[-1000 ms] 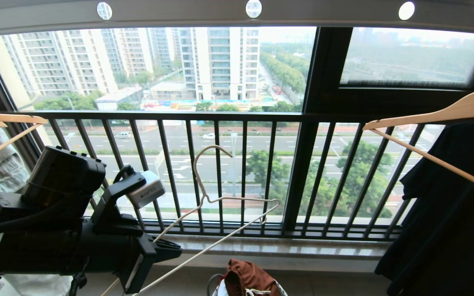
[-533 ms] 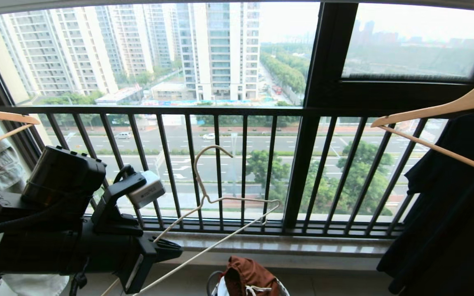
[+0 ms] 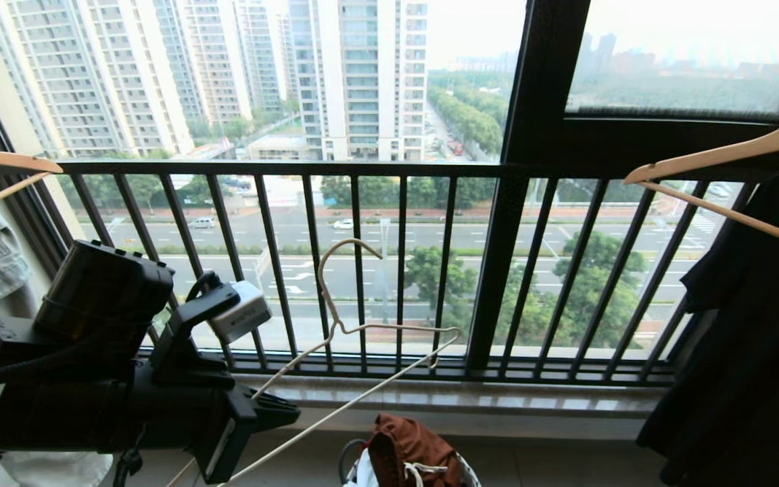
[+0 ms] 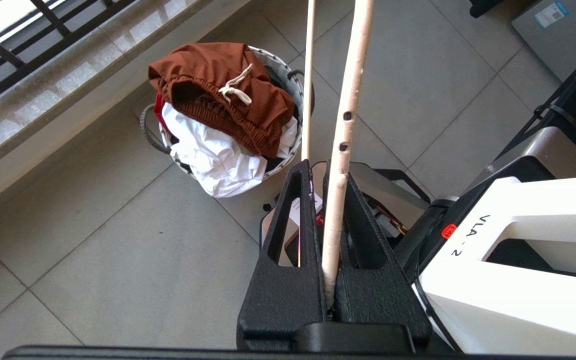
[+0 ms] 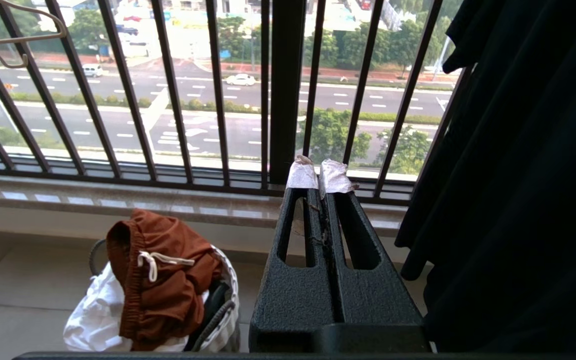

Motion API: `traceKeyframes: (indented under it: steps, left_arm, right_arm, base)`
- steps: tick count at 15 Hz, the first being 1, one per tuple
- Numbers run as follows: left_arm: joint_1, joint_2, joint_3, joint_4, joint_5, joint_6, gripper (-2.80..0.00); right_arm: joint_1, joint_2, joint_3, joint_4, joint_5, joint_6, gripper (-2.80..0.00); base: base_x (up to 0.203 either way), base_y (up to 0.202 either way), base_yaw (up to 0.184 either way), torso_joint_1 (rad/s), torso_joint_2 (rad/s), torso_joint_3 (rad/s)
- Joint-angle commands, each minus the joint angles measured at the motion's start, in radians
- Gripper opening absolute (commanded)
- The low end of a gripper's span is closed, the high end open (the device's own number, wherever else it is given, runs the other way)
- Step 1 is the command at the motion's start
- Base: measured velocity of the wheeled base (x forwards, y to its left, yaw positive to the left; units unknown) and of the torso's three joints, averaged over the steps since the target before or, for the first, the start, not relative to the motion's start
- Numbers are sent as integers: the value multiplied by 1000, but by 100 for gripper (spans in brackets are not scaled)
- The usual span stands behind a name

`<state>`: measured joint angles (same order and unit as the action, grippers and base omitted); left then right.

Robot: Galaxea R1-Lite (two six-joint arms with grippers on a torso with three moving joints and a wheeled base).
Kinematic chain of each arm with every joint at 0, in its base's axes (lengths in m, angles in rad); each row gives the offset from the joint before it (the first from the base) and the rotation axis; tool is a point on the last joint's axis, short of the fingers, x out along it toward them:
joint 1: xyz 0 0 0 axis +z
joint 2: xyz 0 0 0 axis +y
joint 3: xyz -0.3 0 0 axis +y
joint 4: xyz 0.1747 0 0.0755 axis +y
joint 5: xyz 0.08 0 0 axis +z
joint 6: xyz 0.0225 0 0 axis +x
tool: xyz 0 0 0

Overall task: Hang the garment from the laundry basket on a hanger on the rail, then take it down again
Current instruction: Pick up clothes from the basket

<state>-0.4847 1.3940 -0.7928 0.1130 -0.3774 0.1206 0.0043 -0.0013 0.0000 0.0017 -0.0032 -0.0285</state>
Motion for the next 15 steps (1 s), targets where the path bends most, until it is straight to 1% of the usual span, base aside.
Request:
traceKeyframes:
  steps: [1,9,15]
  left_arm:
    - [0,-2,0,1,-1,1,-280]
    - [0,-7,0,1,-2,1,-280]
    - [0,-9,0,1,-1,1,-280]
  right_arm:
    - [0,1,0,0,0,-2,-280]
    - [0,1,0,0,0,16,-280]
    - [0,1,0,0,0,16,-280]
  base:
    - [0,0,0,-154,325,172]
    - [0,0,0,-160,361,200]
    - [0,0,0,-227,532,300]
